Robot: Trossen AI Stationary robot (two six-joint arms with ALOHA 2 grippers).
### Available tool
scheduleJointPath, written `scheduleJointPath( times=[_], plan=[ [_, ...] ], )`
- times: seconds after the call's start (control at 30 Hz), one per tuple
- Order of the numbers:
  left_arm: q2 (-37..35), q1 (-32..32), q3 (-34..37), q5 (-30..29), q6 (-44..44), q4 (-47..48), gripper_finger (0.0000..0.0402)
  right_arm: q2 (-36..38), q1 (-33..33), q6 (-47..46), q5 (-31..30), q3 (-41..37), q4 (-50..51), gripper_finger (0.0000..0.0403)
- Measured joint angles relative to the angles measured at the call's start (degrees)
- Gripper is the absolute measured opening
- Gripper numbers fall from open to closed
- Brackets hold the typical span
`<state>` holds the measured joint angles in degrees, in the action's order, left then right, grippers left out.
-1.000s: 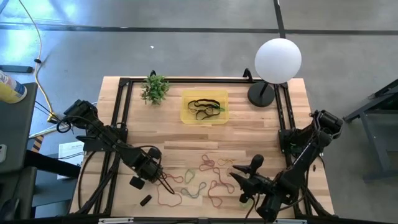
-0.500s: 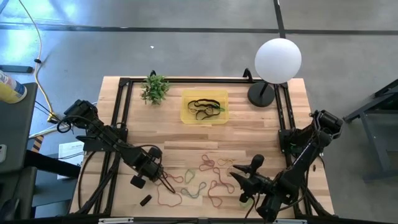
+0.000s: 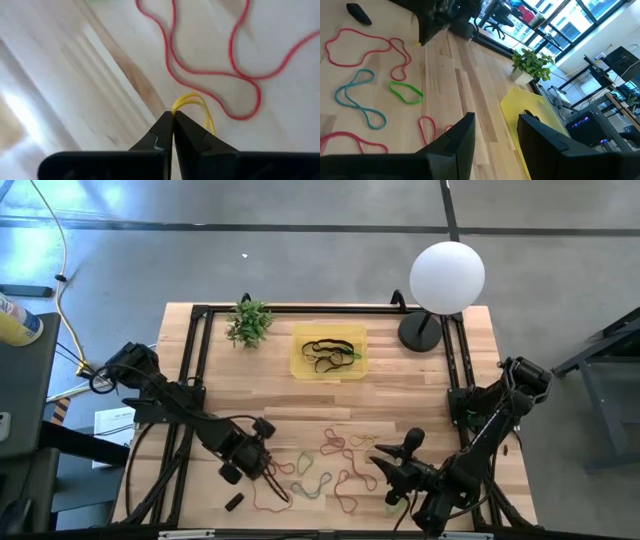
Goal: Pick and place rubber bands into bin
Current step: Put the left yellow rubber band into the yellow bin
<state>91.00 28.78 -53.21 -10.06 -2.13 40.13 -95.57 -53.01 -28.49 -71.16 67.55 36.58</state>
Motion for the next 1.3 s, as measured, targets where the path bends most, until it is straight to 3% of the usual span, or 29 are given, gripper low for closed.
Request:
scheduleJointPath(
  times=[0.53, 0.97, 1.3],
  plan=[
    [-0.2, -9.4, -6.0, -17.8, -11.4, -1.0, 0.0, 0.0, 0.0, -9.7, 4.0, 0.0, 6.3, 0.0138],
    [-0.2, -23.6, -6.1, -19.7, -25.5, -17.8, 0.0, 0.0, 0.2, -10.1, 4.0, 0.0, 6.3, 0.0138],
    [-0.3, -39.1, -6.1, -16.7, -33.5, -30.2, 0.0, 0.0, 0.2, -10.1, 3.9, 0.0, 6.9, 0.0138]
  ],
)
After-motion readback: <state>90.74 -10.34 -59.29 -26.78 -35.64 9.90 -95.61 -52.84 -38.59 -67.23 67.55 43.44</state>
